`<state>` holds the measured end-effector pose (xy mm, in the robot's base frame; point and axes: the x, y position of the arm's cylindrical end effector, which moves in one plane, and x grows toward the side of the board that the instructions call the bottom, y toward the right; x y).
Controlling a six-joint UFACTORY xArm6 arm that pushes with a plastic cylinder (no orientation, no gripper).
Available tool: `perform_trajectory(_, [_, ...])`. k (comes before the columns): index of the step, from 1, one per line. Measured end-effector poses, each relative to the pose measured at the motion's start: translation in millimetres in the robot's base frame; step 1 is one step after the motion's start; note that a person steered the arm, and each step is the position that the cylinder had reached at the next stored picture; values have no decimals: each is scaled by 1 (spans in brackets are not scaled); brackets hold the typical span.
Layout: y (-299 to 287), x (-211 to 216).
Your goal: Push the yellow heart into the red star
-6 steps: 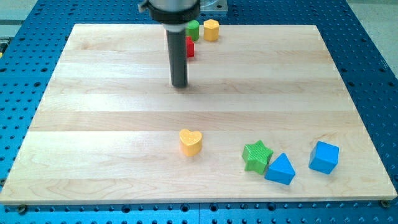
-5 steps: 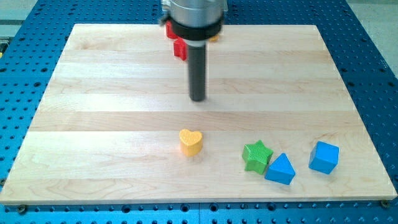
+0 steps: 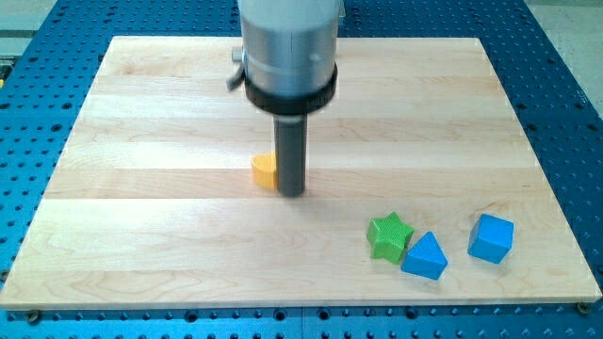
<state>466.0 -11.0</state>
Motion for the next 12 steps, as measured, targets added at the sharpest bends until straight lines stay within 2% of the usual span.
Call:
perform_trajectory(1, [-2,-16])
perform_trajectory(2, [-24,14])
perform_trajectory(3, [-57,-30])
perform_trajectory(4, [-81,-27])
perform_trajectory(5, [-109,-48])
perform_trajectory(6, [-60,-77])
perform_trajectory(7, [-56,-110])
perform_trajectory(8, [-103,-118])
perform_trajectory(12, [-57,-121])
